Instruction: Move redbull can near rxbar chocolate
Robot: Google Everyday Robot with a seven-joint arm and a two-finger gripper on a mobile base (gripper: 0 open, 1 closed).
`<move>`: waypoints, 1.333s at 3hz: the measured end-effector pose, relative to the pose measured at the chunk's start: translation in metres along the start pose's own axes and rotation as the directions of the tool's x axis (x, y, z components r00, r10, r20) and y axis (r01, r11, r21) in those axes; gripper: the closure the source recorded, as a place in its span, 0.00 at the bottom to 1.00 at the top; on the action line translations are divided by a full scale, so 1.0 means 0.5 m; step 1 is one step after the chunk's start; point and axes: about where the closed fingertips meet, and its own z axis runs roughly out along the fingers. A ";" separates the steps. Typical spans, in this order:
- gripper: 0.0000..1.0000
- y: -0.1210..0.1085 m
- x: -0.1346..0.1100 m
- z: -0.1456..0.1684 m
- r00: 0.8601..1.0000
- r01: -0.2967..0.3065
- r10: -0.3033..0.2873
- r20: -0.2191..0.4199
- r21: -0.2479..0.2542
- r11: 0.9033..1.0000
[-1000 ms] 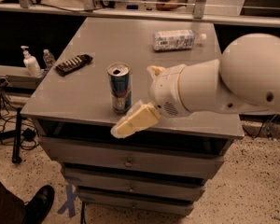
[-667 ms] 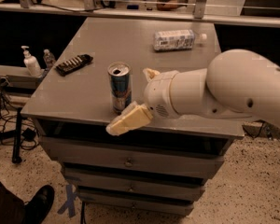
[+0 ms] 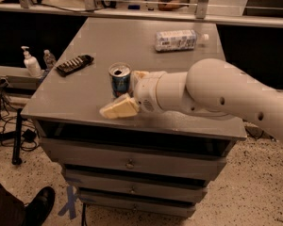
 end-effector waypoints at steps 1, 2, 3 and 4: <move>0.41 -0.019 -0.020 0.042 0.998 -0.067 0.067 0.020 0.031 0.997; 0.64 -0.036 -0.040 0.060 0.993 -0.118 0.116 0.032 0.055 0.992; 0.87 -0.051 -0.073 0.074 0.983 -0.171 0.165 0.083 0.068 0.983; 1.00 -0.048 -0.077 0.073 0.983 -0.168 0.162 0.085 0.067 0.984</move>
Offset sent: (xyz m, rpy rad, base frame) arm 0.0502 0.0275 0.0102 0.1151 0.0834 -0.1590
